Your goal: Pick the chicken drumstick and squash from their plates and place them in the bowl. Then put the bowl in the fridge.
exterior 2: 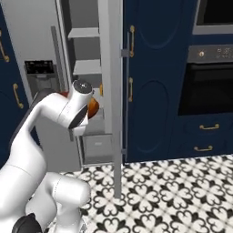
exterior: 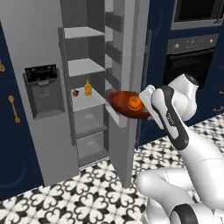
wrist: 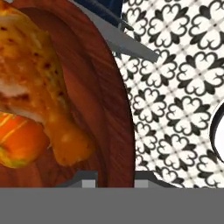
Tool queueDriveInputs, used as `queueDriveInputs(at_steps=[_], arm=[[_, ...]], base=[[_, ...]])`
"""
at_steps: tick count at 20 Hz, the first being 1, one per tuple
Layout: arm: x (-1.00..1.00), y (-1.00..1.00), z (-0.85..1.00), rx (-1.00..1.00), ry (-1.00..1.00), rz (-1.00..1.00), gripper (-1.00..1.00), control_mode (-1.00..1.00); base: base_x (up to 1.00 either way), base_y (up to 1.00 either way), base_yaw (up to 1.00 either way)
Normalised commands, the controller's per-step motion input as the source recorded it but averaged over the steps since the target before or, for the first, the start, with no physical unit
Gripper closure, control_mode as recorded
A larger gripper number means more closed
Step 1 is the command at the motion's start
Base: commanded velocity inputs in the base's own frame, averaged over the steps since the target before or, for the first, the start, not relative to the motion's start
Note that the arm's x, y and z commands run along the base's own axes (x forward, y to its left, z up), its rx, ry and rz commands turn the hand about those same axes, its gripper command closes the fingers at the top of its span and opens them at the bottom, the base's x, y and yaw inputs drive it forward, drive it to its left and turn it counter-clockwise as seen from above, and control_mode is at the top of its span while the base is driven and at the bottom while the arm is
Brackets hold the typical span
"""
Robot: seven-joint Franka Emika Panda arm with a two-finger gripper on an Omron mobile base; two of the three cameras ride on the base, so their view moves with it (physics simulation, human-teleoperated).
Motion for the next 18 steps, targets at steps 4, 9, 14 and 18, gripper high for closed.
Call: queueDriveInputs(at_steps=[4, 9, 14, 18], arm=[[0.00, 0.00, 0.00, 0.00, 0.00, 0.00, 1.00, 1.00], [0.00, 0.00, 0.00, 0.00, 0.00, 0.00, 1.00, 1.00], [0.00, 0.00, 0.00, 0.00, 0.00, 0.00, 1.00, 1.00], [0.00, 0.00, 0.00, 0.00, 0.00, 0.00, 1.00, 1.00]], base=[[0.96, 0.94, -0.40], [1.00, 0.45, -0.31], [0.40, 0.34, -0.04], [0.56, 0.17, 0.00]])
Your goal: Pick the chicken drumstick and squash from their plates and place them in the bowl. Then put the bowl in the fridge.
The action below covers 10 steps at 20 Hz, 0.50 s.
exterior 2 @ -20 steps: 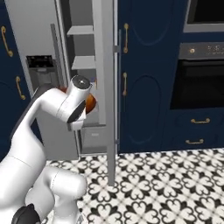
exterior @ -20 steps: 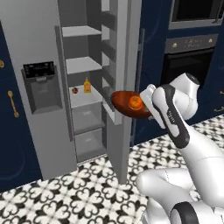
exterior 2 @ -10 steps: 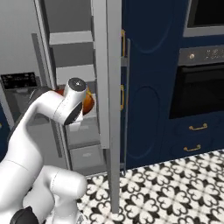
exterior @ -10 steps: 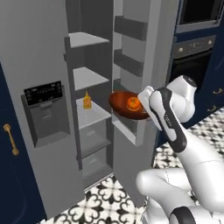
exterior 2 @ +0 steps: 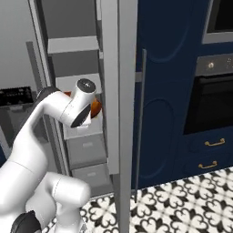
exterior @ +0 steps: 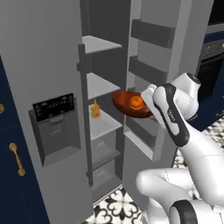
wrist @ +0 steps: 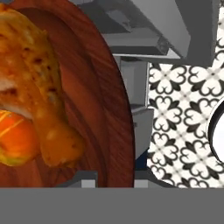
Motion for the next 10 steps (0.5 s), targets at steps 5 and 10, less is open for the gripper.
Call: queueDriveInputs(at_steps=[5, 10], arm=[[0.00, 0.00, 0.00, 0.00, 0.00, 0.00, 1.00, 1.00], [0.00, 0.00, 0.00, 0.00, 0.00, 0.00, 1.00, 1.00]], base=[[0.50, 0.50, -0.04], [0.52, 0.29, -0.08]])
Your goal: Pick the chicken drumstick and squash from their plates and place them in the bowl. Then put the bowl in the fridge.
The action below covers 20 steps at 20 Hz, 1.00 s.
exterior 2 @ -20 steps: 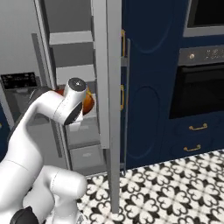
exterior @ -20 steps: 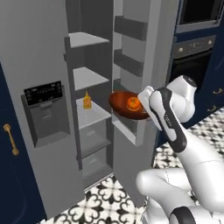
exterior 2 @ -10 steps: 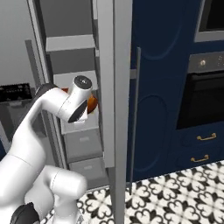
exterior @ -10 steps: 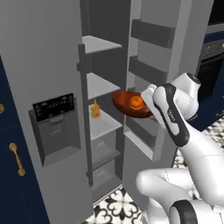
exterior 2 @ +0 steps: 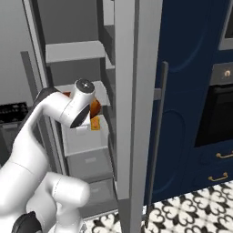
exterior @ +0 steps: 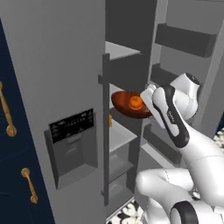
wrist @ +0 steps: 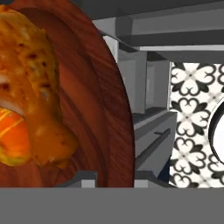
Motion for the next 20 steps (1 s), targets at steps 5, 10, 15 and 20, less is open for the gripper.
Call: queueDriveInputs(at_steps=[5, 10, 15, 20], arm=[[0.00, 0.00, 0.00, 0.00, 0.00, 0.00, 1.00, 1.00], [0.36, 0.00, -0.05, -0.02, 0.00, -0.02, 1.00, -1.00], [0.67, 0.31, -0.19, -0.17, -0.09, -0.01, 1.00, -1.00], [0.60, -0.06, -0.09, -0.04, 0.03, 0.04, 1.00, -1.00]], base=[[0.75, 0.02, -0.05], [0.28, 0.00, 0.00], [0.00, 0.00, 0.00], [0.00, 0.00, 0.00]])
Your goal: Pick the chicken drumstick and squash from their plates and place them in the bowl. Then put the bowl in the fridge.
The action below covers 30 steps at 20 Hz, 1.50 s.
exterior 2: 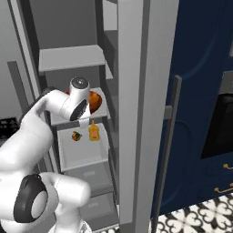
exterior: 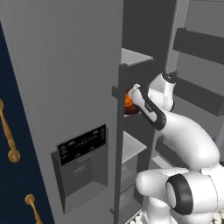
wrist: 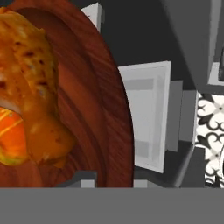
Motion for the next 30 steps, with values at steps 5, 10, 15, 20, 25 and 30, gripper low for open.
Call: queueDriveInputs(at_steps=[5, 10, 15, 20, 25, 30], arm=[[0.77, 0.00, -0.30, 0.00, 0.05, 0.01, 1.00, -1.00], [0.64, 0.00, -0.35, -0.02, 0.07, 0.00, 1.00, -1.00], [0.49, 0.00, -0.31, -0.03, 0.03, 0.00, 1.00, -1.00], [0.45, 0.10, -0.13, -0.03, 0.00, 0.00, -1.00, -1.00], [0.03, 0.17, 0.12, -0.02, -0.06, 0.00, -1.00, -1.00], [-0.61, 0.01, 0.37, 0.00, -0.07, 0.00, -1.00, -1.00]], base=[[0.00, 0.00, 0.00], [0.00, 0.00, 0.00], [0.00, 0.00, 0.00], [0.00, 0.00, 0.00], [0.00, 0.00, 0.00], [0.00, 0.00, 0.00]])
